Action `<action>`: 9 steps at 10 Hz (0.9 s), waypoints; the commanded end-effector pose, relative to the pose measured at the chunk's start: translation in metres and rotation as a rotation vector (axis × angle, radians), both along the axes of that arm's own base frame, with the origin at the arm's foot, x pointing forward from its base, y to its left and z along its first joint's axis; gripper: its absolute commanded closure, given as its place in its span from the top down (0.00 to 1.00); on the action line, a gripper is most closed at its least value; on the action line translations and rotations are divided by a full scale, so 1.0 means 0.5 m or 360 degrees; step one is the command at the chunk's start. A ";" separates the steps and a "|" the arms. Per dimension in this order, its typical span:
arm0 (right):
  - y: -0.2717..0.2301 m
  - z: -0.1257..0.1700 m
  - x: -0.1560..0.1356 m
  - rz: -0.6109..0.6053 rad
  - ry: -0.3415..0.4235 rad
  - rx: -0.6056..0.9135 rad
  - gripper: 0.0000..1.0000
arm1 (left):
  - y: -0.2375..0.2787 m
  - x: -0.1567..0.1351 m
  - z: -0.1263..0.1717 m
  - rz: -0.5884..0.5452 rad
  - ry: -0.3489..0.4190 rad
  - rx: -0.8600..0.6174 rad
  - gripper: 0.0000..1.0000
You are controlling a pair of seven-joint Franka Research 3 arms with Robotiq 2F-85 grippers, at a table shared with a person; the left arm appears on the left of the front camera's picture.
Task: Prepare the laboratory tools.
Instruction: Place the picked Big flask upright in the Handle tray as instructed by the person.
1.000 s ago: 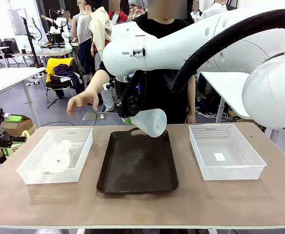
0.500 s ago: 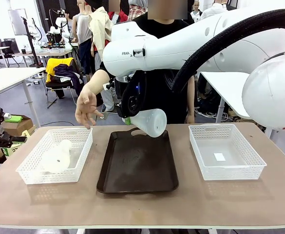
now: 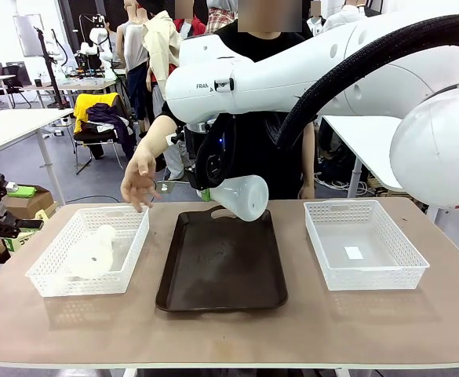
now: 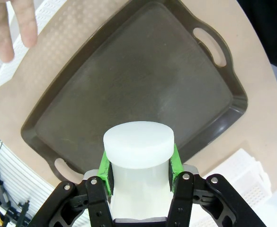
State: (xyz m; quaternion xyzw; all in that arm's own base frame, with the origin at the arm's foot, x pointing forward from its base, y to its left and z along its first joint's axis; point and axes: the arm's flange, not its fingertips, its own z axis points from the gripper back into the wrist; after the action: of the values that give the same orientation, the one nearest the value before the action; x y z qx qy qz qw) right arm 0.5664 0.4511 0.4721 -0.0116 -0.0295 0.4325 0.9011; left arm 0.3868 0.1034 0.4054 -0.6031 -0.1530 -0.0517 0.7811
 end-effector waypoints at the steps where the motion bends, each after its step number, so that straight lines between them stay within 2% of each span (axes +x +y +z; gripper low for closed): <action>1: 0.001 0.002 -0.002 0.0001 0.0000 -0.0008 0.00 | 0.001 -0.002 0.004 0.0004 -0.0012 -0.0006 1.00; 4: -0.021 0.002 -0.010 -0.0011 -0.0029 0.0066 0.00 | 0.001 -0.002 0.004 0.0004 -0.0012 -0.0006 1.00; 9: -0.172 0.030 -0.078 -0.0024 -0.0223 0.0630 0.00 | 0.001 -0.002 0.004 0.0004 -0.0012 -0.0006 1.00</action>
State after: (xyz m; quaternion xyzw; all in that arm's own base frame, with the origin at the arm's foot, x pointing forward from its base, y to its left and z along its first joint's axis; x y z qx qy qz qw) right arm 0.5635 0.3961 0.5007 0.1025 -0.1599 0.3957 0.8985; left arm 0.3868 0.1036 0.4054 -0.6031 -0.1532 -0.0514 0.7811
